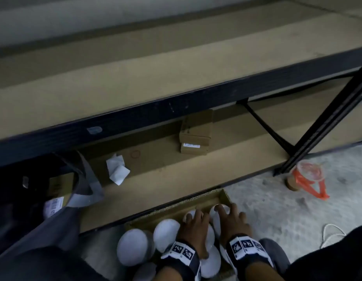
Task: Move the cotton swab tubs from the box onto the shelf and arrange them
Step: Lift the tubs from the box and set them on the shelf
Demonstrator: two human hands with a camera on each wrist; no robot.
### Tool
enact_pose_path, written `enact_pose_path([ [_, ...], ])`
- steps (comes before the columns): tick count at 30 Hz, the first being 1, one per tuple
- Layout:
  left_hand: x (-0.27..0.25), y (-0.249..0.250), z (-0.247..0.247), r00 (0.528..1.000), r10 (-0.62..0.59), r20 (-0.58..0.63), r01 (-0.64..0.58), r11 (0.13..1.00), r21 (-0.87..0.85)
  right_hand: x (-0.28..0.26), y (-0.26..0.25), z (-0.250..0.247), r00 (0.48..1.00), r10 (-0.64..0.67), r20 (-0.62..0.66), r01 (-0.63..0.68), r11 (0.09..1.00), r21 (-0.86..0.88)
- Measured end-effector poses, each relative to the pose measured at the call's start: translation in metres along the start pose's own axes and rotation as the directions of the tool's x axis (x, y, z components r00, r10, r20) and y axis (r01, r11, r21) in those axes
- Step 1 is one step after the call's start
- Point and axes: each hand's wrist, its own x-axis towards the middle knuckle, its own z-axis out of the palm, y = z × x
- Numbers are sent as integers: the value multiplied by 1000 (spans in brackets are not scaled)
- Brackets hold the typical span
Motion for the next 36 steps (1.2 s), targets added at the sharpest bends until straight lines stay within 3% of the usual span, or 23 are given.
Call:
enact_pose_path([
  [11,-19,4,-14,987,20,-158,-30,998,-58,-21,0,-22,999,0,-32,-1,999,-47],
  [22,-81,9,-82,953,48,-299,-57,998,-22,-63,-8,-79,978,-112,-178,111,994,-15],
  [31,-155,10,-149,870,151,-469,-140,988,59,-130,-16,-149,920,-258,-294,247,966,-73],
  [36,-203,25,-190,846,191,-498,-116,977,177,-174,-16,-192,856,-341,-389,328,939,-101],
])
